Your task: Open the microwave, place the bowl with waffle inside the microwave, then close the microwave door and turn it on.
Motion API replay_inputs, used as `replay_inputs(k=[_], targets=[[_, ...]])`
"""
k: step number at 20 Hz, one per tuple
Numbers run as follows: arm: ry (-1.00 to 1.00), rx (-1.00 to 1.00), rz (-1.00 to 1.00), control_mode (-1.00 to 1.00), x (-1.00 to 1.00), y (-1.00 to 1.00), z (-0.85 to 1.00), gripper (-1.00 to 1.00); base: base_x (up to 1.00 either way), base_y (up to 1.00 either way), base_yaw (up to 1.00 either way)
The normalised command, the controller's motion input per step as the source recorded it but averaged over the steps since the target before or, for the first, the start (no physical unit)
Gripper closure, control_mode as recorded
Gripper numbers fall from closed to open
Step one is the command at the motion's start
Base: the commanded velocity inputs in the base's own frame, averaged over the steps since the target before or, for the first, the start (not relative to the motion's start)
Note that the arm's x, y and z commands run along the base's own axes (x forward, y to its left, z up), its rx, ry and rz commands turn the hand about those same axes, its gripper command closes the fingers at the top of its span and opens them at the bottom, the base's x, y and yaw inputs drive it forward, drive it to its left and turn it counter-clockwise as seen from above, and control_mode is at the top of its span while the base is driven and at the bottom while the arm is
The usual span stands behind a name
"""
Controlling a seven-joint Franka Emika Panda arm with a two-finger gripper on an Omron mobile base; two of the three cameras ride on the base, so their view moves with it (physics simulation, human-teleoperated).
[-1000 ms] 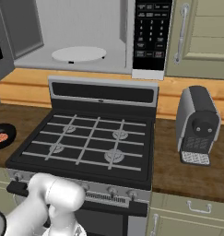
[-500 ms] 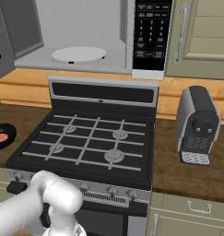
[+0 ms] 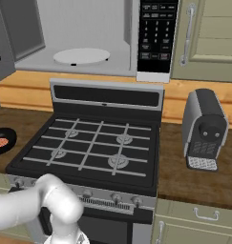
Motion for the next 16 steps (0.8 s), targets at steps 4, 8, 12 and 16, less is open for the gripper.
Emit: replay_inputs(k=[4,8,12,16], targets=[[-0.02,0.03,0.00,-1.00,-0.70,-0.53,-0.03,-1.00,0.00,0.00,0.00],[-0.15,0.10,0.01,-1.00,-1.00,-0.99,-0.03,-1.00,0.00,0.00,0.00],[-0.12,0.15,0.00,-1.00,-1.00,-0.82,-0.46,-1.00,0.00,0.00,0.00],[-0.08,0.18,-0.05,-1.00,-1.00,-0.90,-0.39,-1.00,0.00,0.00,0.00]])
